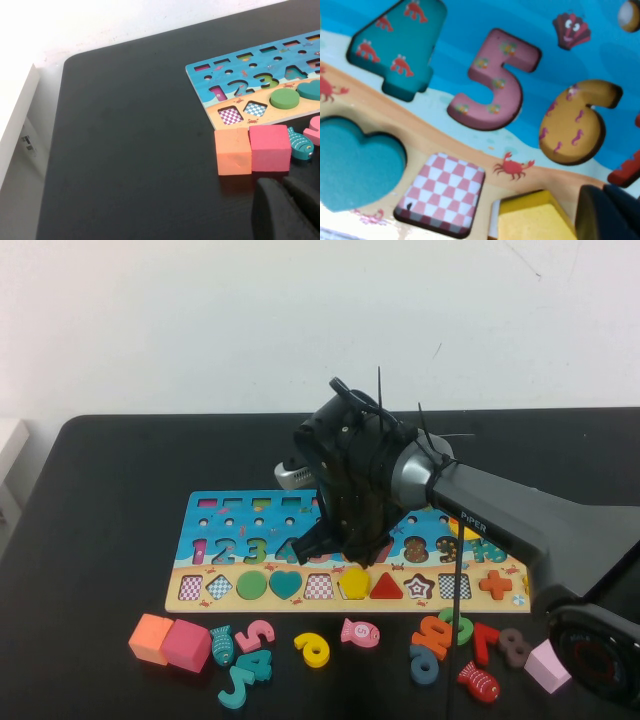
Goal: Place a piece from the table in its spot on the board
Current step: Place the "Pentagon" into the hole of the Pentagon
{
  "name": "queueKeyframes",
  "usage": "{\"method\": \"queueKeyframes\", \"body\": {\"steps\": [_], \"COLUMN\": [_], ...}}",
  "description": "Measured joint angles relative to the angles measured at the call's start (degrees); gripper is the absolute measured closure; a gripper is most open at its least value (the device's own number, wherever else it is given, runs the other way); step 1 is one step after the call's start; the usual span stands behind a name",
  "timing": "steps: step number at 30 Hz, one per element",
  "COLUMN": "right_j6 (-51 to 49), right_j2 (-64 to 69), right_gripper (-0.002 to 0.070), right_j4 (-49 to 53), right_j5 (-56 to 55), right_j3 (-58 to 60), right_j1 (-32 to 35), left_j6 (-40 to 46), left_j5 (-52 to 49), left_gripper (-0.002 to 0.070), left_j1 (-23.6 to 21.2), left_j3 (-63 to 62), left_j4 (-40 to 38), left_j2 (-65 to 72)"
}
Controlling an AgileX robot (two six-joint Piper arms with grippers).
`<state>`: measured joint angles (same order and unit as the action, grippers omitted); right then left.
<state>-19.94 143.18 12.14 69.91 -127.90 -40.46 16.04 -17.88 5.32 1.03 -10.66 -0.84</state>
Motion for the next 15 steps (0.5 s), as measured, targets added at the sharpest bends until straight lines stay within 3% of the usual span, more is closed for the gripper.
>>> {"method": "queueKeyframes", "body": {"steps": [15], "right_j6": [2.01], "right_j2": [1.15], "right_gripper": [0.0657], "right_j4": [-0.56], "right_j5": [0.00], "right_j3": [0.00], "right_j1": [0.00], "left_j6": [0.00], "left_j5": [0.00], "left_gripper": [0.0678], "left_j1": [0.00], "left_j3": [0.00], "left_j4": [0.00], "left_j2": [0.00]}}
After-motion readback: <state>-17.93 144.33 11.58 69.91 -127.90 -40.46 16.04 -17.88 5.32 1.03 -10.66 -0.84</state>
